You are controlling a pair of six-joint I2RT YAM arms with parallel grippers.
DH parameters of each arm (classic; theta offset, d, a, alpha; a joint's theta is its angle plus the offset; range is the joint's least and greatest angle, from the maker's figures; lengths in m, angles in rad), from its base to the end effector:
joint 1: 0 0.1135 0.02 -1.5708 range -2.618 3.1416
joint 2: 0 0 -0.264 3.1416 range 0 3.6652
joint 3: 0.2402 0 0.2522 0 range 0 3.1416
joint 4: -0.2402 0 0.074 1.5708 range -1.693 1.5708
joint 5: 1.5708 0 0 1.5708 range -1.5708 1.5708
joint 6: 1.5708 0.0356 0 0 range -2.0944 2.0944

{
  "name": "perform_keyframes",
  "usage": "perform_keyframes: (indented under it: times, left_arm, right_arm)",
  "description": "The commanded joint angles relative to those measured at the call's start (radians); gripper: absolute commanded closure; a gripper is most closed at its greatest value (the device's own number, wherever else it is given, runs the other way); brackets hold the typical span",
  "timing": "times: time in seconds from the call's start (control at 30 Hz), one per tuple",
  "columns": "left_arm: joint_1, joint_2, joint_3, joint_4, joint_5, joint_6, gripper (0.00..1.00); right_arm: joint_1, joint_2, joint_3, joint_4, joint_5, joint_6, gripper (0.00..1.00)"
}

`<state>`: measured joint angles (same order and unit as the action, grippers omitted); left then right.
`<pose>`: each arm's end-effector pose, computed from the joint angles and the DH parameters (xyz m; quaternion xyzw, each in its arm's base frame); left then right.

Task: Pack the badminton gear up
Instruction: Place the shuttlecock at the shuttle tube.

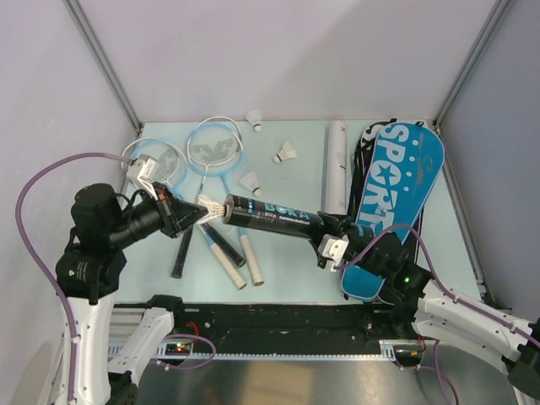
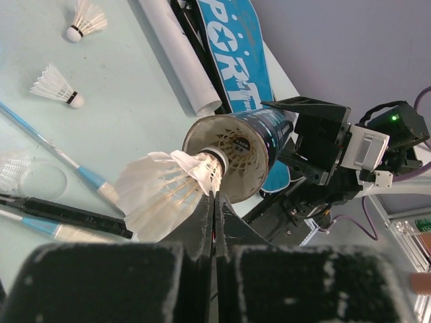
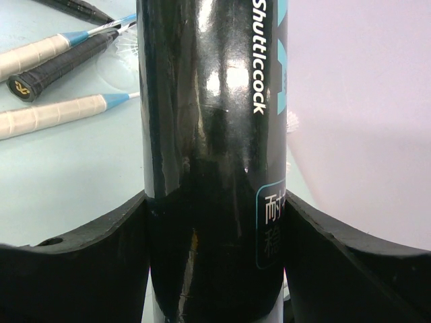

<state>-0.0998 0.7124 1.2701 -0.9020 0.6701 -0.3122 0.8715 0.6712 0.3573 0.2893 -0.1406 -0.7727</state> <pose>0.0896 -0.0312 0.4322 0.1063 0.7880 -0.3744 0.4770 0.1082 0.1364 0.2564 -0.5564 0.4501 0.0846 0.6933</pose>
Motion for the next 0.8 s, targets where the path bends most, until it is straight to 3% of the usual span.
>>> perform_keyframes:
  times: [0.0,0.4,0.77]
  left_arm:
    - [-0.003,0.01,0.025,-0.003,0.066,0.008,1.0]
    - [-0.039,0.037,-0.052,0.06,0.161,-0.054,1.0]
    - [-0.18,0.038,-0.18,0.251,0.12,-0.173,1.0]
  right_arm:
    - [0.017,-0.026,0.002,0.087,-0.004,-0.038,0.68]
    - [0.049,-0.005,0.001,0.132,-0.014,-0.044,0.69]
    - [0.057,0.029,0.002,0.186,0.0,-0.041,0.69]
